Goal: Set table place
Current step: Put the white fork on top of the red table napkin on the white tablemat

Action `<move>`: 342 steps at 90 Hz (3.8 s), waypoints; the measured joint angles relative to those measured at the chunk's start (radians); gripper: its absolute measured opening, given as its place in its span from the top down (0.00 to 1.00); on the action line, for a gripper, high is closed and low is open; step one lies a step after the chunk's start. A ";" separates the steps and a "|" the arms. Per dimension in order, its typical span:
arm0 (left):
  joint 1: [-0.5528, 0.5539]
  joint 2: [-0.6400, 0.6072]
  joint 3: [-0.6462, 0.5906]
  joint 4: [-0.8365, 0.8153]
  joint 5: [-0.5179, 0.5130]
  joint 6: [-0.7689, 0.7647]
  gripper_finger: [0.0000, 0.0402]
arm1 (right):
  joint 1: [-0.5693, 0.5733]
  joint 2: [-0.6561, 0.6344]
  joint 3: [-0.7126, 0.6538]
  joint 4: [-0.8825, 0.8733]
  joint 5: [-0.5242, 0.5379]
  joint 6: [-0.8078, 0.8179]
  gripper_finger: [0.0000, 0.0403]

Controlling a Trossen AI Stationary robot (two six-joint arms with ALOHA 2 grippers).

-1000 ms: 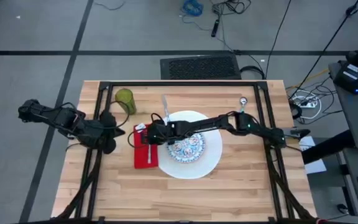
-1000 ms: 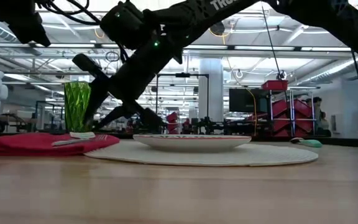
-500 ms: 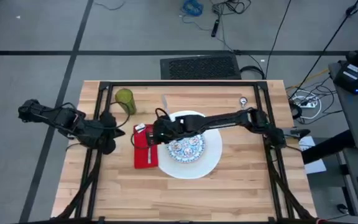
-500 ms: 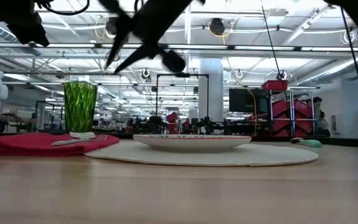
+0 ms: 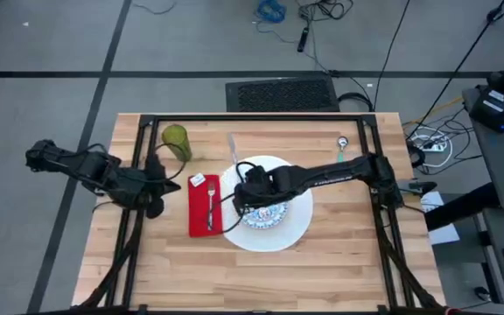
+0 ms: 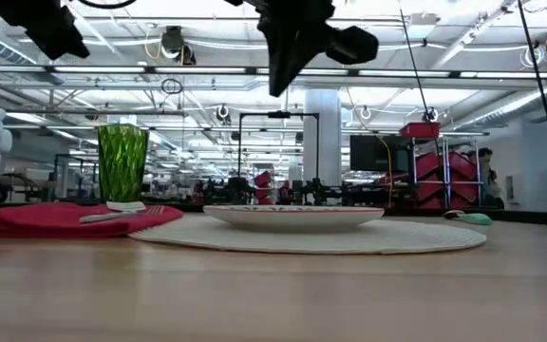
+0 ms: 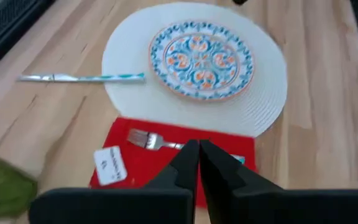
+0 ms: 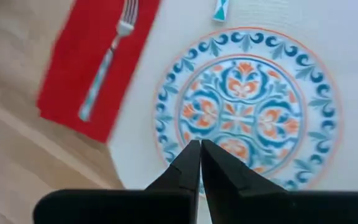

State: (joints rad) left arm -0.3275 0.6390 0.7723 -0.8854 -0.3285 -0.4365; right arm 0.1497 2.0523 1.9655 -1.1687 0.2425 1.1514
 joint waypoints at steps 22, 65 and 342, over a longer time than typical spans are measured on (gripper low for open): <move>0.090 0.107 0.000 0.156 -0.018 -0.001 1.00 | -0.035 -0.122 -0.266 0.153 0.000 -0.274 1.00; 0.410 0.222 0.013 0.121 0.095 -0.402 1.00 | -0.151 -0.712 -1.073 0.679 -0.031 -0.335 1.00; 0.307 0.961 0.202 0.086 0.292 -0.807 0.97 | -0.108 -0.889 -1.161 0.616 0.096 -0.280 1.00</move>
State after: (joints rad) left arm -0.0204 1.5998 0.9743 -0.7991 -0.0366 -1.2433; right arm 0.0414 1.1637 0.8043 -0.5525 0.3389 0.8711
